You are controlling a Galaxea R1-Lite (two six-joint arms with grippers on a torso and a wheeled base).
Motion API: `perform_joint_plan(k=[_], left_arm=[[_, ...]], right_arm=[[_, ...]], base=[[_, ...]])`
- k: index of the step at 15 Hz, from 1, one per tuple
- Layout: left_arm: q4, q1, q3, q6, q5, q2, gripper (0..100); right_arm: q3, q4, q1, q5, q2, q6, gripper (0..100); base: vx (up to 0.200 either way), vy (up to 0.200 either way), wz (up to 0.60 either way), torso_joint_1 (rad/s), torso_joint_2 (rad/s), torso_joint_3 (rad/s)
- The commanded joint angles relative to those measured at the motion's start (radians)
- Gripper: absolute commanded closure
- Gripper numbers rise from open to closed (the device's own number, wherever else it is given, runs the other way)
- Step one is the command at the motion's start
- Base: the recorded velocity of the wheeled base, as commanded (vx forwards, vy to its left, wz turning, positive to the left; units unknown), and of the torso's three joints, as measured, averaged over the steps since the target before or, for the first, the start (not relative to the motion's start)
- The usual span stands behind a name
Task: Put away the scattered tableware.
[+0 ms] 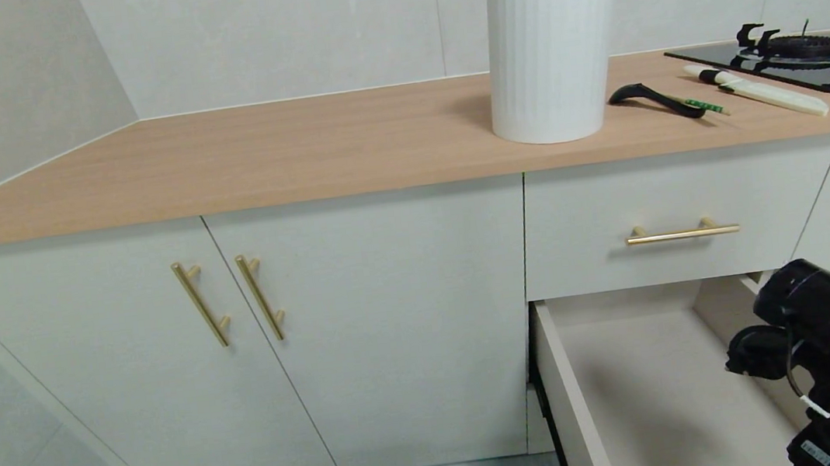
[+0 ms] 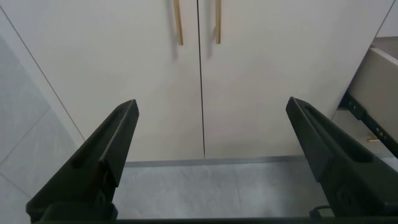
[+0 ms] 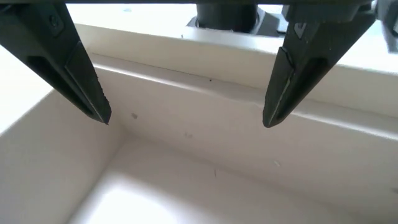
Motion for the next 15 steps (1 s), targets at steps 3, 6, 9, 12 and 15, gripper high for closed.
perform_joint_plan(k=[3,6,9,12,15], left_arm=[[-0.001,0.000,0.000,0.000,0.000,0.001,0],[-0.001,0.000,0.000,0.000,0.000,0.001,0],[0.000,0.000,0.000,0.000,0.000,0.001,0],[0.000,0.000,0.000,0.000,0.000,0.001,0],[-0.001,0.000,0.000,0.000,0.000,0.001,0]], right_arm=[[-0.039,-0.010,-0.016,0.009,-0.235,0.000,0],[-0.072,-0.009,-0.023,0.013,-0.381,-0.003,0],[-0.087,-0.009,-0.023,0.012,-0.450,-0.006,0],[-0.104,-0.009,-0.023,0.035,-0.481,-0.008,0],[-0.107,-0.009,-0.023,0.055,-0.519,-0.036,0]], base=[[0.000,0.000,0.00,0.000,0.00,0.000],[0.000,0.000,0.00,0.000,0.00,0.000],[0.000,0.000,0.00,0.005,-0.11,-0.102],[0.000,0.000,0.00,0.038,-0.22,-0.331],[0.000,0.000,0.00,0.061,-0.55,-0.343]])
